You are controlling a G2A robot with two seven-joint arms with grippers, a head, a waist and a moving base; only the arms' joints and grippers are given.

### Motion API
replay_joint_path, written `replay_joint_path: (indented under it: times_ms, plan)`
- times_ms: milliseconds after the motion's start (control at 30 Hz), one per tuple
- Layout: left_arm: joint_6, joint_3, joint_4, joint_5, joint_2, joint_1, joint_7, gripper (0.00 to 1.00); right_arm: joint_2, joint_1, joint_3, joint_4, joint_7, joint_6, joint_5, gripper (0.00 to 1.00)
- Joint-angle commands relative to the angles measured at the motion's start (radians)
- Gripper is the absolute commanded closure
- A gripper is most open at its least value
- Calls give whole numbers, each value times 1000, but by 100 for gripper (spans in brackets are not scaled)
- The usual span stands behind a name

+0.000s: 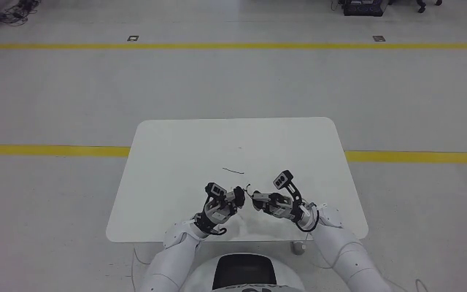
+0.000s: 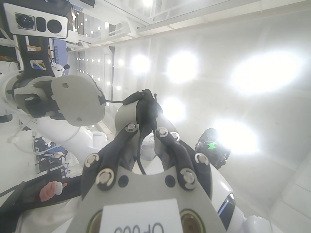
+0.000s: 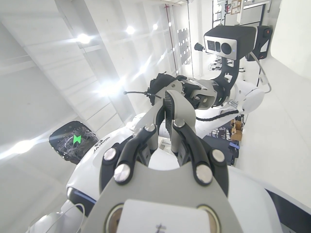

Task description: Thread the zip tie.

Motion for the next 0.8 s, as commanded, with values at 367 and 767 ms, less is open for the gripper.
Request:
replay_joint_path:
  times_ms: [367,767]
  plan:
    - [0,-8,3,-8,0,2,-6,100,-9,9,6,25,0,0,-25,100]
    - [0,-9,2,-11,-1,4,-8,100,-16,12,20,41,0,0,-49,100]
